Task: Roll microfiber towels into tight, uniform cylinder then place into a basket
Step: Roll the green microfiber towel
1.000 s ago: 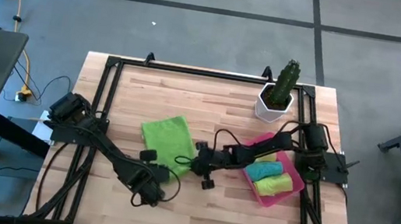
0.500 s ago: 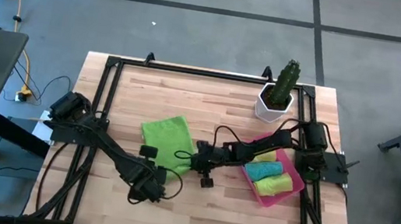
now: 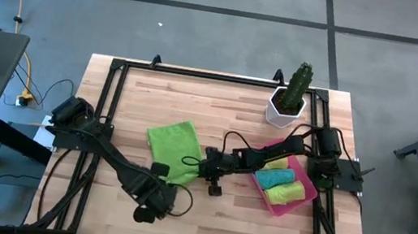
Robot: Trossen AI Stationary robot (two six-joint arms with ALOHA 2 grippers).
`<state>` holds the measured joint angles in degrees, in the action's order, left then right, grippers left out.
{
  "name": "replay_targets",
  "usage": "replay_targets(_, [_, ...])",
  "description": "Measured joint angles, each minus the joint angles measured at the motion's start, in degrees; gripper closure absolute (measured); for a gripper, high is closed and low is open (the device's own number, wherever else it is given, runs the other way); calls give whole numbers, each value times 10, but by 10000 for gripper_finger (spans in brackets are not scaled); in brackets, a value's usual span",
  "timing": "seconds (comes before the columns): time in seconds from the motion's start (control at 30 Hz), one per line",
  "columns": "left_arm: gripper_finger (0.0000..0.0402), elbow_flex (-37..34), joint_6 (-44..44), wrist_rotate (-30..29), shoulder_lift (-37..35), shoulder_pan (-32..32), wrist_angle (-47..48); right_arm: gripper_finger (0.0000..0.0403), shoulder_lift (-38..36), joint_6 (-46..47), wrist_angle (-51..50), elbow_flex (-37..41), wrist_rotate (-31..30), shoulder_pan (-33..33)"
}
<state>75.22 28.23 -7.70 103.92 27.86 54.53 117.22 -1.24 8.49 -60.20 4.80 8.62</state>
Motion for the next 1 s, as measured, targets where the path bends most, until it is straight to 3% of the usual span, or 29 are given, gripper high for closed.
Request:
replay_targets(0.1, [307, -11, -22, -23, 5, 3, -48, 400, 0, 0, 0, 0, 0, 0])
replay_targets(0.53, [207, -68, -14, -71, 28, -18, -43, 400, 0, 15, 2, 0, 17, 0])
replay_targets(0.67, [200, -110, -14, -12, 28, -23, -92, 400, 0, 15, 2, 0, 17, 0])
replay_targets(0.77, [200, -125, -2, -8, 25, -23, -115, 400, 0, 14, 2, 0, 18, 0])
replay_targets(0.9, [202, -128, 19, -39, 24, -22, -103, 400, 0, 15, 2, 0, 18, 0])
replay_targets(1.0, [200, -116, 35, -69, 21, -23, -23, 400, 0, 14, 3, 1, 18, 0])
